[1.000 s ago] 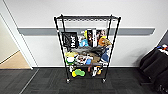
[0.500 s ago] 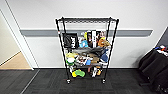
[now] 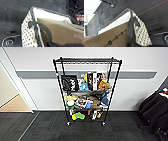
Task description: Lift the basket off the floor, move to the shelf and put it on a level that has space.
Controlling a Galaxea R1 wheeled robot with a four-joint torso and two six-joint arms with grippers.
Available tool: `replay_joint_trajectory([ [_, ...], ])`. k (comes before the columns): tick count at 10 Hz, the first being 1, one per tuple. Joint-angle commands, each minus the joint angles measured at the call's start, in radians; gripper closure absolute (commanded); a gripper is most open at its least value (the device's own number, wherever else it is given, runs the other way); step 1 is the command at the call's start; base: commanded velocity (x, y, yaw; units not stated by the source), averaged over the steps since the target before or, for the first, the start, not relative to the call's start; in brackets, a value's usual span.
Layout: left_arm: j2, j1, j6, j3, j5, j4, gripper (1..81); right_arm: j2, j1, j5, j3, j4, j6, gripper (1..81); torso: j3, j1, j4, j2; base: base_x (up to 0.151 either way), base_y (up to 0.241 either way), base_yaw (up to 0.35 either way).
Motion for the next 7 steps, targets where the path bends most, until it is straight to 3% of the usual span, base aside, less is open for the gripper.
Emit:
replay_joint_trajectory([
  [1, -0.002, -0.1, -0.003, 0.045, 0.03, -0.03, 81.1, -0.003, 0.091, -0.053, 0.059, 0.024, 0.011, 81.1, 0.0, 0.0, 0.0, 0.0, 0.0, 0.0, 0.0],
  [2, -0.002, -0.099, -0.003, 0.045, 0.03, -0.029, 81.1, -0.002, 0.089, -0.053, 0.059, 0.024, 0.011, 81.1, 0.054, 0.0, 0.0, -0.001, 0.0, 0.0, 0.0],
  [5, -0.009, -0.082, -0.001, 0.048, 0.02, -0.03, 81.1, -0.003, 0.088, -0.053, 0.068, 0.019, 0.009, 81.1, 0.108, -0.001, 0.0, -0.004, 0.0, 0.0, 0.0],
  [7, -0.028, -0.045, -0.001, 0.065, -0.054, -0.033, 81.1, -0.008, 0.088, -0.057, 0.082, -0.012, 0.014, 81.1, 0.163, -0.002, 0.0, -0.004, 0.0, 0.0, 0.0],
])
